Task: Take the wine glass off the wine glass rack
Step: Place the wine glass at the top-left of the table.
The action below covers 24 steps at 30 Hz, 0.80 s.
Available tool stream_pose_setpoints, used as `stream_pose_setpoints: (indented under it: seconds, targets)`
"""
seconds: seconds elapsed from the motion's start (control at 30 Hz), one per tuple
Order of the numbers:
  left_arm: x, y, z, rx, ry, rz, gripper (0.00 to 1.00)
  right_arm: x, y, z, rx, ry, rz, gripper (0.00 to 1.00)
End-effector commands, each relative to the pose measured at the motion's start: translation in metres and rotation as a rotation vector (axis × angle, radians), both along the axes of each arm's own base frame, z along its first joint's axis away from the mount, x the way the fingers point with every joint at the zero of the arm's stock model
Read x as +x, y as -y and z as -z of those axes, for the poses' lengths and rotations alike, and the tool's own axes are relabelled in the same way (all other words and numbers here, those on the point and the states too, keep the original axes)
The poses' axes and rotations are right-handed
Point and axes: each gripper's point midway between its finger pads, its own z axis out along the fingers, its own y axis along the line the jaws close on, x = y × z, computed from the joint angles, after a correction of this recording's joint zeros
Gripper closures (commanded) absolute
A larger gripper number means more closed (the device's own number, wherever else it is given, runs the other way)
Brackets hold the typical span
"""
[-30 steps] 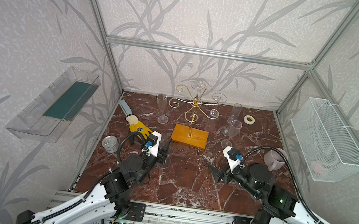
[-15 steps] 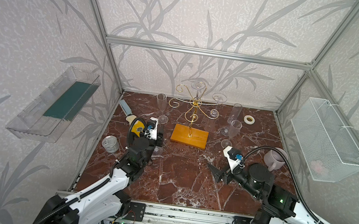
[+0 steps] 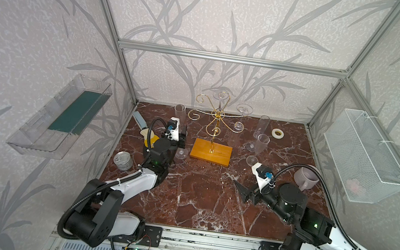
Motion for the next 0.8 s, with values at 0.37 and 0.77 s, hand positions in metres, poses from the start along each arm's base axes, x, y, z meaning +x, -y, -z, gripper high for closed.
stream_pose_setpoints:
  seconds: [0.37,0.77]
  targets:
    - [0.023,-0.004,0.000,0.010,0.097,-0.031,0.64,0.004,0.013,-0.005,-0.011,0.026,0.063,0.01]
    - [0.025,-0.006,0.025,0.020,0.049,-0.043,0.64,0.006,0.015,-0.002,-0.015,0.024,0.078,0.01]
